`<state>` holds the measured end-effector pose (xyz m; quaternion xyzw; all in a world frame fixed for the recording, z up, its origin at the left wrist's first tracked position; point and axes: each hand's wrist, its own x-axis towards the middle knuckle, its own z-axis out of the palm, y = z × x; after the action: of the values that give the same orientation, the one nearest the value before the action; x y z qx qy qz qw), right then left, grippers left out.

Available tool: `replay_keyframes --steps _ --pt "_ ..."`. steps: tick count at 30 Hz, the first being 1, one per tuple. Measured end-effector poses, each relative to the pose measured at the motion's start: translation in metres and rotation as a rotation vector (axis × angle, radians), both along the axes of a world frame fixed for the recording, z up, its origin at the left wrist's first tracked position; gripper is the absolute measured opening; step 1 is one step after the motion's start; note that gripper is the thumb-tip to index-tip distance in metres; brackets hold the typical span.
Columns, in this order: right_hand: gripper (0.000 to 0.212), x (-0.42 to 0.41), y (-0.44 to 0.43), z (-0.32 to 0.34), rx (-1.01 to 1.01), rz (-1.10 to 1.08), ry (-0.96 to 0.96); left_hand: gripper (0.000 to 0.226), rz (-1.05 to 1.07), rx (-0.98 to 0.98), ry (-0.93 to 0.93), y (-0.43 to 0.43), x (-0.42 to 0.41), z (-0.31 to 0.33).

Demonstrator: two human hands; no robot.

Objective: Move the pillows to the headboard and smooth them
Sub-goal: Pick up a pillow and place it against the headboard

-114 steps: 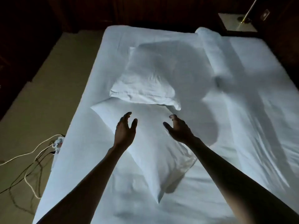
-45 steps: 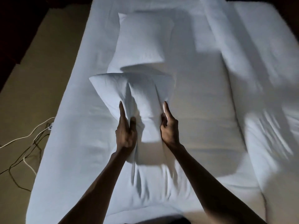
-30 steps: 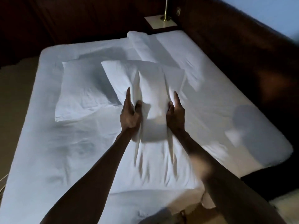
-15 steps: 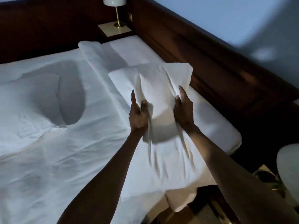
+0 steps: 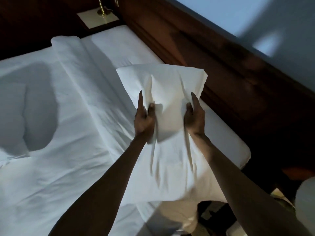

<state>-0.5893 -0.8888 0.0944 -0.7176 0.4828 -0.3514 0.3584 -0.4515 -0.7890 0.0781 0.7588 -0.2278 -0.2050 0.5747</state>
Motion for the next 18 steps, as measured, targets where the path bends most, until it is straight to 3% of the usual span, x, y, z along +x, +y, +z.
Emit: replay_keyframes --steps 9,18 --pt "0.044 0.014 -0.156 -0.092 0.078 0.092 0.016 0.066 0.107 0.027 0.066 -0.148 0.004 -0.109" --pt "0.047 0.040 -0.291 -0.162 0.072 0.259 0.154 0.063 0.263 0.010 0.161 -0.255 0.004 -0.189"
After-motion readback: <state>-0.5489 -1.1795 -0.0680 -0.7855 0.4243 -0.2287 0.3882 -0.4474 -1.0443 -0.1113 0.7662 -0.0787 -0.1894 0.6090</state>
